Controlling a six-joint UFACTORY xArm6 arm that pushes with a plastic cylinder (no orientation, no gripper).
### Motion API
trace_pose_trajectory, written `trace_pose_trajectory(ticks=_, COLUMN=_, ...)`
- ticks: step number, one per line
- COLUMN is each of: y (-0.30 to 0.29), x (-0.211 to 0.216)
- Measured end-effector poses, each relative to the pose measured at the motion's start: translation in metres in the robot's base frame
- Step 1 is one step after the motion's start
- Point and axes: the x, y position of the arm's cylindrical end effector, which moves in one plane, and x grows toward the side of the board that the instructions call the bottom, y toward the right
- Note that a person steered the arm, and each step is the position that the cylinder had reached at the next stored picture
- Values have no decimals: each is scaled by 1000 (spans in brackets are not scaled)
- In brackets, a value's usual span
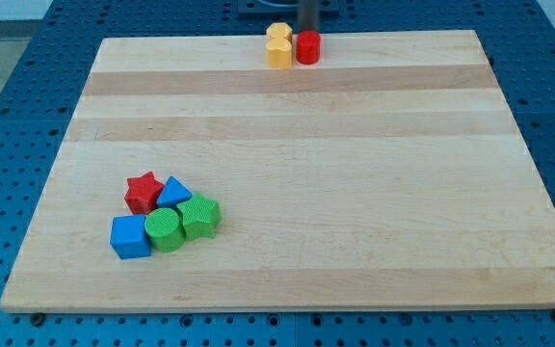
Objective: Separate the hexagon from the heart
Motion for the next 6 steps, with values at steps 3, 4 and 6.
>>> trace_pose_trajectory(ticks=3, y=-138, x=-1)
trace_pose_trajectory(ticks=4, y=-173, x=-1)
trace_pose_trajectory(ticks=6, y=-190, x=17)
